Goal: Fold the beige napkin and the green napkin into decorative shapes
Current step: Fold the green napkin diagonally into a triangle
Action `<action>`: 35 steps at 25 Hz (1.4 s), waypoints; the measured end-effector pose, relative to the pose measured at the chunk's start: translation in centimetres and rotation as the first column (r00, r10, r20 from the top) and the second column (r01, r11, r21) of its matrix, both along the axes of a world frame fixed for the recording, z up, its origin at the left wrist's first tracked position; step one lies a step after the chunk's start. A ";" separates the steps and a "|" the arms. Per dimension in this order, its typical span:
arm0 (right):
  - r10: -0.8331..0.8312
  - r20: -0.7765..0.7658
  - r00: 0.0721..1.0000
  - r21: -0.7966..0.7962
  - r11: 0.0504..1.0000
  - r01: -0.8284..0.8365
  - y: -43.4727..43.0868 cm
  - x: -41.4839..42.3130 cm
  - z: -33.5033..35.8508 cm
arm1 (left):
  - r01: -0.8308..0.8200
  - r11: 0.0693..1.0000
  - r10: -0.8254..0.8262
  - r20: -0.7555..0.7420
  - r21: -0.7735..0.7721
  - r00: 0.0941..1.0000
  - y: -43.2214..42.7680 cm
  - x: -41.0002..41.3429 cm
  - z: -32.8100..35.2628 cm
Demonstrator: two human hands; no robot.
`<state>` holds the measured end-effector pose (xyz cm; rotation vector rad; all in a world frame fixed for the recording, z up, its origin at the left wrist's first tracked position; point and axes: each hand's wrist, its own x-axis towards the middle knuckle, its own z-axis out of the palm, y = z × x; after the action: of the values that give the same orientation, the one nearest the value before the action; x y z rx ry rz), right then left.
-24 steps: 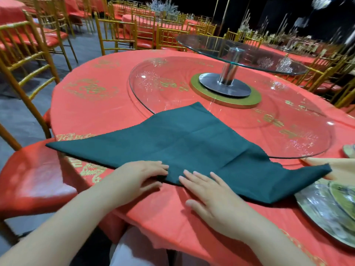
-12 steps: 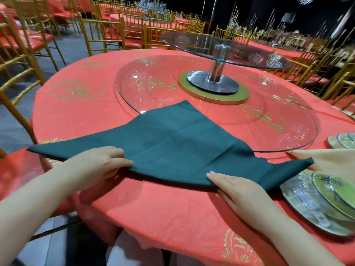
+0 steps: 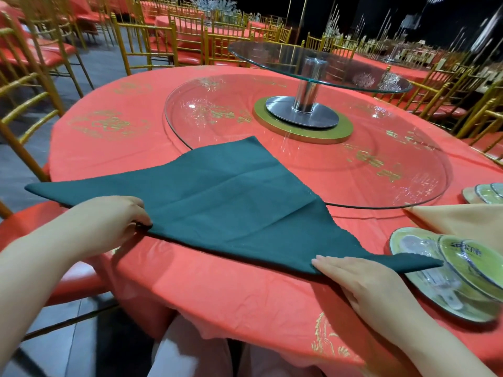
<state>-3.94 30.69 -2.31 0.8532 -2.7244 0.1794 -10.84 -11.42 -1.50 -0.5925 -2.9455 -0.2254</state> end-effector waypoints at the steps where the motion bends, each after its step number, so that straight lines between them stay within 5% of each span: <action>1: -0.003 -0.002 1.000 0.006 1.000 0.003 0.0 0.2 0.0 | 0.025 0.996 -0.021 -0.041 0.088 0.999 1.2 0.5 0.3; 4: 0.003 -0.006 1.000 0.031 1.000 -0.003 -0.6 0.9 -0.4 | 0.178 0.949 -0.179 -0.020 0.259 0.984 7.2 2.1 1.2; 8: -0.010 -0.028 1.000 0.058 0.998 0.011 -0.3 1.3 -1.2 | 0.006 1.000 -0.008 0.252 0.010 0.968 13.0 2.6 -1.7; 19: -0.324 0.122 0.938 0.269 0.921 0.283 2.9 5.7 -2.5 | -0.049 0.995 0.065 0.185 -0.089 0.981 13.7 2.5 -2.9; 27: -0.076 0.333 0.940 0.099 0.994 0.046 -10.8 2.3 0.9 | -0.089 0.992 0.107 0.211 -0.091 0.972 13.9 2.5 -3.0; 35: -0.237 0.427 0.872 0.250 0.958 0.138 -7.5 2.9 -0.3 | -0.166 0.974 0.206 0.289 -0.156 0.935 13.8 2.1 -2.8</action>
<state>-1.00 23.19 -2.61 0.6508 -3.2988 0.0493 -8.71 2.37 -4.31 -0.3106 -3.3098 -0.1141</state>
